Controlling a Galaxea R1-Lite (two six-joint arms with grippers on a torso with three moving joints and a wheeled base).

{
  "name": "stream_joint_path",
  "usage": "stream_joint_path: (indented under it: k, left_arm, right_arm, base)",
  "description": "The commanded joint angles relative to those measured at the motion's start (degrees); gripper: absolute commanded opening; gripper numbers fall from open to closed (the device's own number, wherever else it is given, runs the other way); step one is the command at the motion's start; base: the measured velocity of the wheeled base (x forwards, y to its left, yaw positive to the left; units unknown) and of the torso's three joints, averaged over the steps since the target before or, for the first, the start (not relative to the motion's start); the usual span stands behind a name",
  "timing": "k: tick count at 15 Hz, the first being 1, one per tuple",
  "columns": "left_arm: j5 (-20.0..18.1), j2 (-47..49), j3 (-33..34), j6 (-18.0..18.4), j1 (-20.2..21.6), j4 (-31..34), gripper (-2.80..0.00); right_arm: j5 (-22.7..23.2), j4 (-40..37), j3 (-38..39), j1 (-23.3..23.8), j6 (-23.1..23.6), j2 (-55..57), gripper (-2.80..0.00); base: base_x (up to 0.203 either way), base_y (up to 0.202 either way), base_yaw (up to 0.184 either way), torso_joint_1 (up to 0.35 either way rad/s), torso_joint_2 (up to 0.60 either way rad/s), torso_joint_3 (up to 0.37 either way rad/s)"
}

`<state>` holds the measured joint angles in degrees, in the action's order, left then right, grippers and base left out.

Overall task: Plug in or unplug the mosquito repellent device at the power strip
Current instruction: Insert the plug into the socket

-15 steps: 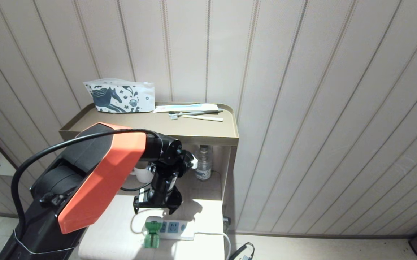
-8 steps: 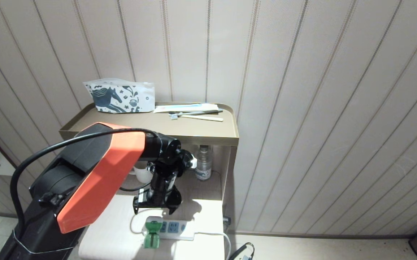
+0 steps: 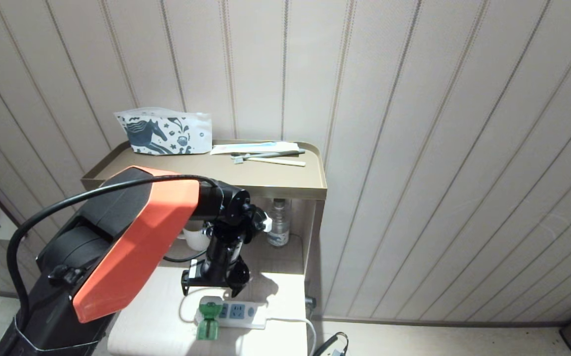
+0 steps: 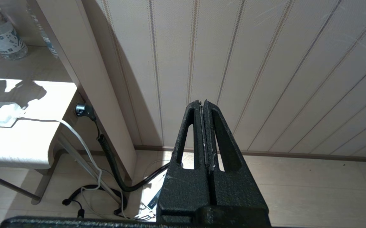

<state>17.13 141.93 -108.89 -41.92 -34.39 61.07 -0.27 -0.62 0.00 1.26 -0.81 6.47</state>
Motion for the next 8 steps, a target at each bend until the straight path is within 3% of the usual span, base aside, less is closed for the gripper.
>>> stream_joint_path:
  k: [1,4,6,8]
  left_arm:
    - [-0.87,-1.95,3.08,-0.42,-0.49,0.21,0.0]
    - [-1.33,-4.35,10.12,-0.45,-2.01,-1.51,0.0]
    - [-1.43,-7.56,17.95,0.74,-2.17,-7.63,0.0]
    - [-1.51,-12.41,25.44,4.17,-2.21,-16.09,0.0]
  right_arm:
    - [0.0,0.01,0.0,-0.03,-0.06,0.21,-2.8]
    - [0.0,0.01,0.0,-0.03,-0.07,0.21,-2.8]
    - [0.0,0.01,0.0,0.05,0.02,0.21,-2.8]
    - [0.0,0.01,0.0,0.06,0.02,0.21,-2.8]
  base:
    - [0.0,0.0,0.0,0.0,0.0,0.0]
    - [0.0,0.0,0.0,0.0,0.0,0.0]
    - [0.0,0.0,0.0,0.0,0.0,0.0]
    - [0.0,0.0,0.0,0.0,0.0,0.0]
